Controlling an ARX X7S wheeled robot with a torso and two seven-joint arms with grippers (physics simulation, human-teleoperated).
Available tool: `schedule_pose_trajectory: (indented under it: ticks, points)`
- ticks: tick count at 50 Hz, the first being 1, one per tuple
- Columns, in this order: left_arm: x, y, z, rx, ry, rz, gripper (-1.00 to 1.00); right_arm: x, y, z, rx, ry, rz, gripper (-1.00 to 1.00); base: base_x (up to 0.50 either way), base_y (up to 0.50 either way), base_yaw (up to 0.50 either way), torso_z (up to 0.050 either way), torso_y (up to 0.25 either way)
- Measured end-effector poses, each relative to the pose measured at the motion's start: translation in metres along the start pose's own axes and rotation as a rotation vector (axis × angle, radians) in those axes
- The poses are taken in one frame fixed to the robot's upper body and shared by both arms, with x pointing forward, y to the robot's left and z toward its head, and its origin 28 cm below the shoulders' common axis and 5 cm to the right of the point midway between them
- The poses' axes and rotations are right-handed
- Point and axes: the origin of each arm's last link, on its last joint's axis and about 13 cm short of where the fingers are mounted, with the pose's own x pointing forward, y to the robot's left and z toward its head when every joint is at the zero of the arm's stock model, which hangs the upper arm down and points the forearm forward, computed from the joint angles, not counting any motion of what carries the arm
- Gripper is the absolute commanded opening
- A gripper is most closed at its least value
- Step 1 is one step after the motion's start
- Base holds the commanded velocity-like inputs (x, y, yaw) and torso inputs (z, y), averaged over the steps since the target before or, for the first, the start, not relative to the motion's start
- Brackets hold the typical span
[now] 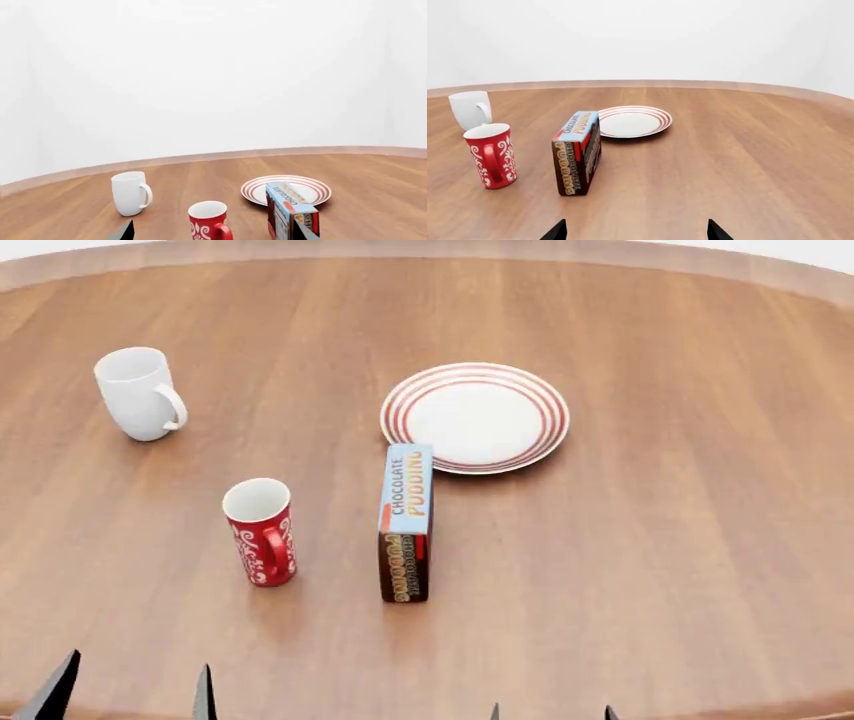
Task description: Pick up the red mug and put it on the plate
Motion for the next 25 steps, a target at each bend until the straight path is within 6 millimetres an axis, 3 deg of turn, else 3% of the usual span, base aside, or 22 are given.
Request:
schedule_pose_trajectory:
  ticks: [25]
  points:
    - [0.0018,-0.0001,-0.0005,-0.008,-0.116,0.024,1.00,-0.0007,-0.0005,0.0008,0.015,-0.013,0.004,1.00,0.00,0.00,0.00,0.000,0.000]
